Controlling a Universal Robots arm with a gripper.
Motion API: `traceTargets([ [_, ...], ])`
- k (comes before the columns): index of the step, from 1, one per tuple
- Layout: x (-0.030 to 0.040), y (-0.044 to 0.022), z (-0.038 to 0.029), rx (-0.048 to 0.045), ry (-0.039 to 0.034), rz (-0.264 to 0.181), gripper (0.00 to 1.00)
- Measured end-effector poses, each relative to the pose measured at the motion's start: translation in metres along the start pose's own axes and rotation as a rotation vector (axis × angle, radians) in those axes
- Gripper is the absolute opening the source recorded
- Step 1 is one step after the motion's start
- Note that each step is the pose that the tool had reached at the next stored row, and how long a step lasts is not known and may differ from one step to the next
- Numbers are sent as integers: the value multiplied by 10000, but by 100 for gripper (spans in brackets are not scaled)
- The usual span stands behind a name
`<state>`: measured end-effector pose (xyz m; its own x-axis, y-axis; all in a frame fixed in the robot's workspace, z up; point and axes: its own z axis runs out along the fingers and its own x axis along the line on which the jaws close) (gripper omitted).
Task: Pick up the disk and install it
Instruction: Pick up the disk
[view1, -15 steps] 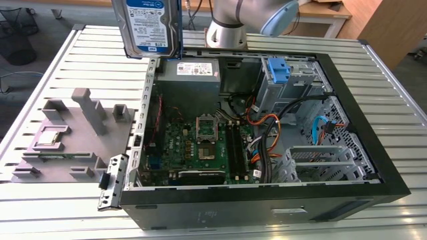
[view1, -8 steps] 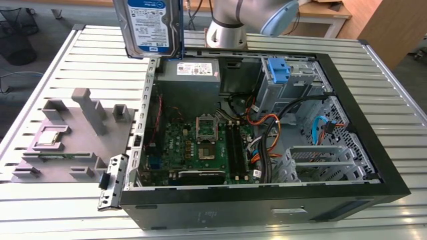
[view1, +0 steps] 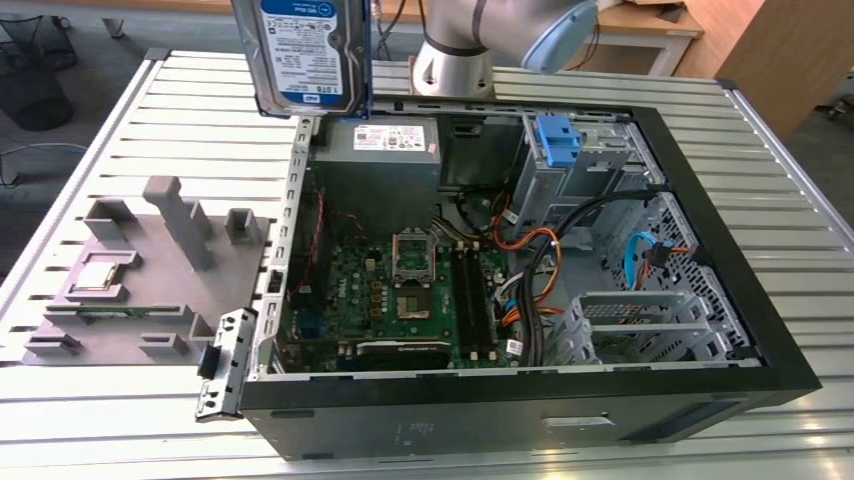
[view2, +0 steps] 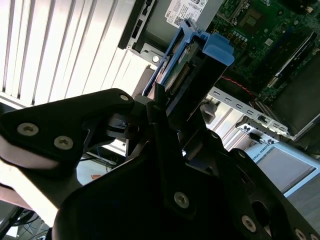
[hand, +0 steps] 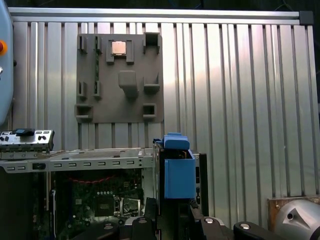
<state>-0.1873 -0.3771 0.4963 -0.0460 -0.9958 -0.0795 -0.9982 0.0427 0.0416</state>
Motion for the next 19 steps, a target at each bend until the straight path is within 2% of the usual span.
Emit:
traceTargets([
  [19,-10,-225,-9,0,0,0,35],
])
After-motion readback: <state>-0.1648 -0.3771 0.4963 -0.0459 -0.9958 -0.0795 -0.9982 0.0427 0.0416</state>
